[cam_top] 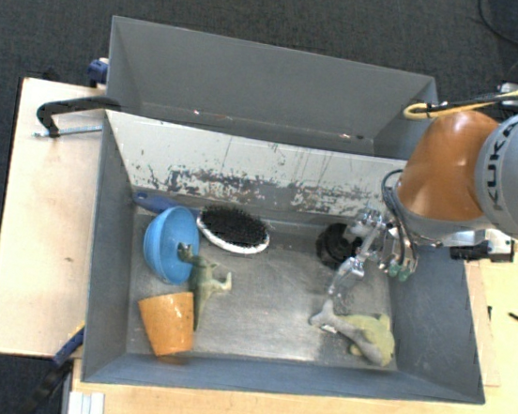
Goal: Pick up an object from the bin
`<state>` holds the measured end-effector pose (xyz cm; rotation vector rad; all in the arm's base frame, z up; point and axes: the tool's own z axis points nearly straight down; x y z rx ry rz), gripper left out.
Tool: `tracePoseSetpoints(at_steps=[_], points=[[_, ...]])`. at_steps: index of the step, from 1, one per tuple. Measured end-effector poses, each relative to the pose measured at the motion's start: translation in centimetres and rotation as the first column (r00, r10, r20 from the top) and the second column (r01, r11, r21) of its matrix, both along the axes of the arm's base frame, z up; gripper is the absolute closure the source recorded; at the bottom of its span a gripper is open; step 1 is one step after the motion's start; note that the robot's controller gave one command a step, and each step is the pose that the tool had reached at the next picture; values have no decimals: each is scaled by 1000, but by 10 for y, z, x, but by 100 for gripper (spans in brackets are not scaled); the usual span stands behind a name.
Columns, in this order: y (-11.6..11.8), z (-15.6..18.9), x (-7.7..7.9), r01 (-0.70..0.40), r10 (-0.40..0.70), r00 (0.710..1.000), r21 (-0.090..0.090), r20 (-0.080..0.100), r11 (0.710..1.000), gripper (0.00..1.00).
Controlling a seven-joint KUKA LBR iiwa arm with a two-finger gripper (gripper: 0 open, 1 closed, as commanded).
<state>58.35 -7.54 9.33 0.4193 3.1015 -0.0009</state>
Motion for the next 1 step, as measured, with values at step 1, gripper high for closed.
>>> tracePoseSetpoints(at_steps=[1], points=[[-25,-11,-1,-207,207,978,-3,25,978,0]])
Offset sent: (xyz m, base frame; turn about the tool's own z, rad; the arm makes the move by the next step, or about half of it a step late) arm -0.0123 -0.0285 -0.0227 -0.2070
